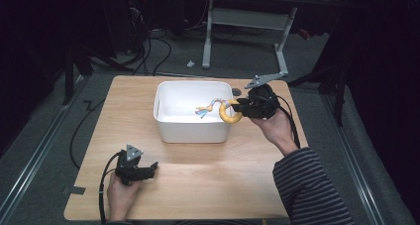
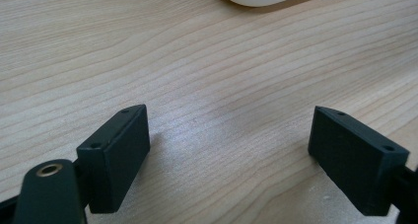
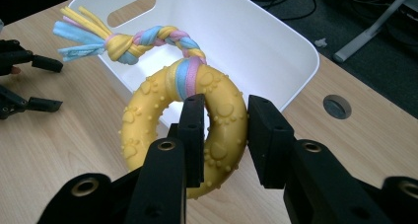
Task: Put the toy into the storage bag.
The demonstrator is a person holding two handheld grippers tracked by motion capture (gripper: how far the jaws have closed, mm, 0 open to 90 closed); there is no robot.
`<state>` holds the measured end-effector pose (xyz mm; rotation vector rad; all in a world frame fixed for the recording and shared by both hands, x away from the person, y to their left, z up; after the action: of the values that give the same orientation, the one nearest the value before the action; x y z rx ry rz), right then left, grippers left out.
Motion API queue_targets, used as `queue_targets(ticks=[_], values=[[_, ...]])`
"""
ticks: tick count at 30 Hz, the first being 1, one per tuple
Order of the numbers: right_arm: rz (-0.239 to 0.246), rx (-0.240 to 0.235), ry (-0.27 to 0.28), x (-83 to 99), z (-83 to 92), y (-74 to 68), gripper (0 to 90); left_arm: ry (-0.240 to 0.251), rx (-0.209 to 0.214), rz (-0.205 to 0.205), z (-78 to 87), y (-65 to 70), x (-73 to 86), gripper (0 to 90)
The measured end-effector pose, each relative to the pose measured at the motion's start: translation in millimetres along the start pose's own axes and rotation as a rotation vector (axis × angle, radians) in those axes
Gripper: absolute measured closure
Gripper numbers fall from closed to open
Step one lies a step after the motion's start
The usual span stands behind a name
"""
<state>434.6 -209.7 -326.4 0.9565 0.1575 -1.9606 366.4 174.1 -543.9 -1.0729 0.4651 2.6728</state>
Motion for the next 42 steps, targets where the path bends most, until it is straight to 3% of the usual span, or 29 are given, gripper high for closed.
queue_targets(ticks=[18,42], values=[[-0.026,0.008,-0.039,-9.8,-31.0,9.1,70.1,0.001,-0.003,0.001,-0.3,-0.7,-0.7,16.7],[-0.049,-0.009,-0.090,-15.7,-72.1,9.9,70.0,0.001,-0.002,0.001,-0.3,-0.7,-0.7,16.7]])
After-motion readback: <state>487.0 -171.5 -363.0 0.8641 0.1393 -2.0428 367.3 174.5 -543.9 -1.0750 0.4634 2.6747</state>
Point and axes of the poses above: each handheld gripper's, and its own axes: z roughly backward along the jaws, x roughly out of its underside, y roughly to its right, the point moved 1 cm from there along -z, roughly forward along the jaws, and after that the axes turned 15 degrees about z, right-handed, at the moved point
